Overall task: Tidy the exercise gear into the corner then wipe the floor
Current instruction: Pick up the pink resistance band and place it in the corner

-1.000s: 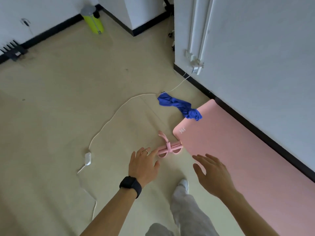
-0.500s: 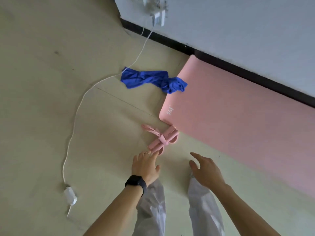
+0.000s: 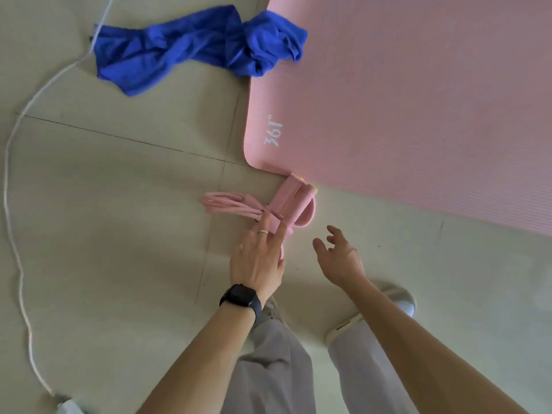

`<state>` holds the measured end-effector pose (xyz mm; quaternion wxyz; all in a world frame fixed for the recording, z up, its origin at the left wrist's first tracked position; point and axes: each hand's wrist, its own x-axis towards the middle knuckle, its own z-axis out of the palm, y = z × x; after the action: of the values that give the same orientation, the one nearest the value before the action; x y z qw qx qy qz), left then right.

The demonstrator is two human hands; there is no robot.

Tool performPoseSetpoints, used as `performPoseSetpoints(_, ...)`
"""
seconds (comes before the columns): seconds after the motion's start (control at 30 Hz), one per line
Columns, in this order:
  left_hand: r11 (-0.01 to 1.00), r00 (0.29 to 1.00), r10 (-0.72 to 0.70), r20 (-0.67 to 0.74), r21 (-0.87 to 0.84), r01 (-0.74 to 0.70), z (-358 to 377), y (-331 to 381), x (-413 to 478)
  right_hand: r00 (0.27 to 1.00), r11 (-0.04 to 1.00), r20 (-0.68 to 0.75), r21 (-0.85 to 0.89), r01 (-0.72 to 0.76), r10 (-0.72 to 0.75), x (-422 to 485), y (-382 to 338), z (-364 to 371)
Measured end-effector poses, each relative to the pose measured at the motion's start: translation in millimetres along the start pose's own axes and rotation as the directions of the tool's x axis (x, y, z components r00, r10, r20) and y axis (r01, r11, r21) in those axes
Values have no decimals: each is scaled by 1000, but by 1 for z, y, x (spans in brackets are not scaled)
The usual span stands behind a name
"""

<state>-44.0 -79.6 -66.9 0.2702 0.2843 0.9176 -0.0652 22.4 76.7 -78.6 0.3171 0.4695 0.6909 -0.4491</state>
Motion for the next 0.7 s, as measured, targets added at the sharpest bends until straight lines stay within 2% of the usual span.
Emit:
performPoseSetpoints(0.13,990,993,-113,-16,-83,111,56,10,32,999,992,-26,119,-30,33,64,10,31)
performPoseSetpoints(0.27,956,970,-245,-3,-170,241,85,15,59,997,983,-75,182,32,-18,112,11,52)
performPoseSetpoints(0.4,941,969,-237,65,-234,245,92,10,73,993,992,-112,125,37,-23,134,15,63)
performPoseSetpoints(0.57,882,976,-175,129,-420,213,62,-14,62,999,995,-15,96,40,-39,103,14,55)
performPoseSetpoints(0.7,808,969,-204,141,-534,248,-7,-20,28,997,989,-14,125,75,-74,27,-2,19)
